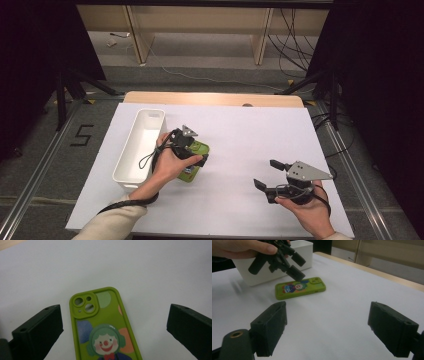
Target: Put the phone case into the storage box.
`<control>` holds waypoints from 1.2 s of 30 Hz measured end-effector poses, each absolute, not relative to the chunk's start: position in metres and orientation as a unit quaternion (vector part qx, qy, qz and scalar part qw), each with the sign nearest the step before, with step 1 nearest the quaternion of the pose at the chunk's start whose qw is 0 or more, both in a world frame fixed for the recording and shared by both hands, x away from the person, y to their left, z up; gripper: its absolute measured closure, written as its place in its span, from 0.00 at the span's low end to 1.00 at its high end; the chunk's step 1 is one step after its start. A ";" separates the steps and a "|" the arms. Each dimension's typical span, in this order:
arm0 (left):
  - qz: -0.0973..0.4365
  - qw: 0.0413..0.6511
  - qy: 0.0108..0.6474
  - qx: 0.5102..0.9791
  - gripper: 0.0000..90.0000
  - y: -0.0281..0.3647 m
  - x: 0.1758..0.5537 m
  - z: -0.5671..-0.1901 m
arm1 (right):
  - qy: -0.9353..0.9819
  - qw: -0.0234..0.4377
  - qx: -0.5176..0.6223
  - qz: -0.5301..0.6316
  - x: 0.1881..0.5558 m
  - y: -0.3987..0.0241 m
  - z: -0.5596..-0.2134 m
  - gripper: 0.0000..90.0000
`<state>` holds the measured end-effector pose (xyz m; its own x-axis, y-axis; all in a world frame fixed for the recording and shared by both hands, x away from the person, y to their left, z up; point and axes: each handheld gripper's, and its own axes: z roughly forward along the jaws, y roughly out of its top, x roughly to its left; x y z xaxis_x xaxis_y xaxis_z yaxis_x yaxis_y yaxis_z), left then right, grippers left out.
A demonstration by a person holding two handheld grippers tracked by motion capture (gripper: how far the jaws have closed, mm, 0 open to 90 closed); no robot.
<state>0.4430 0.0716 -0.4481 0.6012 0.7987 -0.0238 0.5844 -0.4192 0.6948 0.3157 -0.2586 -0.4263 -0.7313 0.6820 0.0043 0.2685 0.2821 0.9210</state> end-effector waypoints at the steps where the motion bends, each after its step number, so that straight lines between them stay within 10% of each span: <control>1: 0.155 0.336 0.421 0.828 0.00 0.070 0.447 -0.450 | 0.775 0.200 0.307 0.515 0.316 -0.259 -0.427 0.18; 36: 0.141 0.249 0.483 0.828 0.01 0.044 0.500 -0.480 | 0.777 0.195 0.304 0.515 0.317 -0.259 -0.429 0.18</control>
